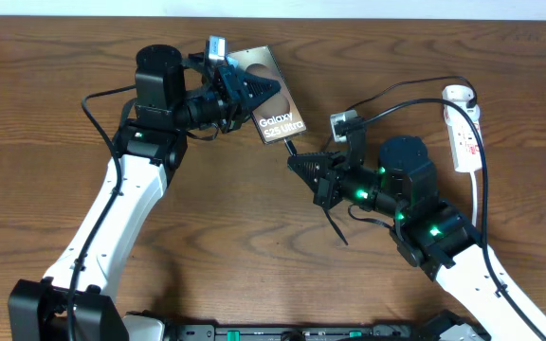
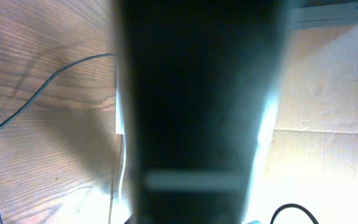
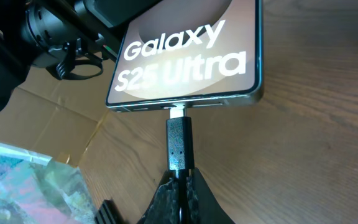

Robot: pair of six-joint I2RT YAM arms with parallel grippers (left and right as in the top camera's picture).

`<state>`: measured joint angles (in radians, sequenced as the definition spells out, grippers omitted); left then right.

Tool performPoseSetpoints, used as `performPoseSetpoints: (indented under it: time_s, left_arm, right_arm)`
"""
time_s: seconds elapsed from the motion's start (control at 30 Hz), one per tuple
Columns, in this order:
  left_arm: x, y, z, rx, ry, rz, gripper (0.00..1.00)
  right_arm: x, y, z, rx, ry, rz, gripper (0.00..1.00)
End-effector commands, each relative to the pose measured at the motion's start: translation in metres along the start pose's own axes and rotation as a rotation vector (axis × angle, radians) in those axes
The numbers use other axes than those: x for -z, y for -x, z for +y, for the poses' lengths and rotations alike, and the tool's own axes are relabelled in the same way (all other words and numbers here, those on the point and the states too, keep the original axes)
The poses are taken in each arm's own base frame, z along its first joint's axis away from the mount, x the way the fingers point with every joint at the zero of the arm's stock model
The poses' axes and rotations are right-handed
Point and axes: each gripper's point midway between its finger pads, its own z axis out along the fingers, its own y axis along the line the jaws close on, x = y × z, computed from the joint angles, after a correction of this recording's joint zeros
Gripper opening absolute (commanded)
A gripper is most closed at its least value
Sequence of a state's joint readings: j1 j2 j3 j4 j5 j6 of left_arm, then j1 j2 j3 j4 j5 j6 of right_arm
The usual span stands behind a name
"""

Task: Plug charger to phone and switch on socket
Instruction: 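Push the USB-C plug up into the phone's port with the right gripper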

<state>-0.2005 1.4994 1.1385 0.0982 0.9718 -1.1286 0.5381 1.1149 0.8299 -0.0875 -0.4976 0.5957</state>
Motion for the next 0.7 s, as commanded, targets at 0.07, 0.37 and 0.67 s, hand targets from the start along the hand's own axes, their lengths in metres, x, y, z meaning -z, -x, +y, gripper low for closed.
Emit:
performPoseSetpoints:
  time_s: [0.07, 0.37, 0.67]
  left_arm:
    - [0.004, -0.003, -0.016, -0.056, -0.031, 0.002, 0.07]
    - [0.007, 0.004, -0.017, -0.077, -0.031, -0.025, 0.07]
    - [0.01, 0.005, -0.016, -0.075, -0.035, -0.02, 0.07]
  right_arm:
    - [0.001, 0.004, 0.007, 0.001, 0.035, -0.003, 0.01]
    - [0.001, 0.002, 0.01, -0.001, 0.051, 0.012, 0.01]
    - [0.001, 0.003, 0.009, 0.008, 0.048, 0.006, 0.01]
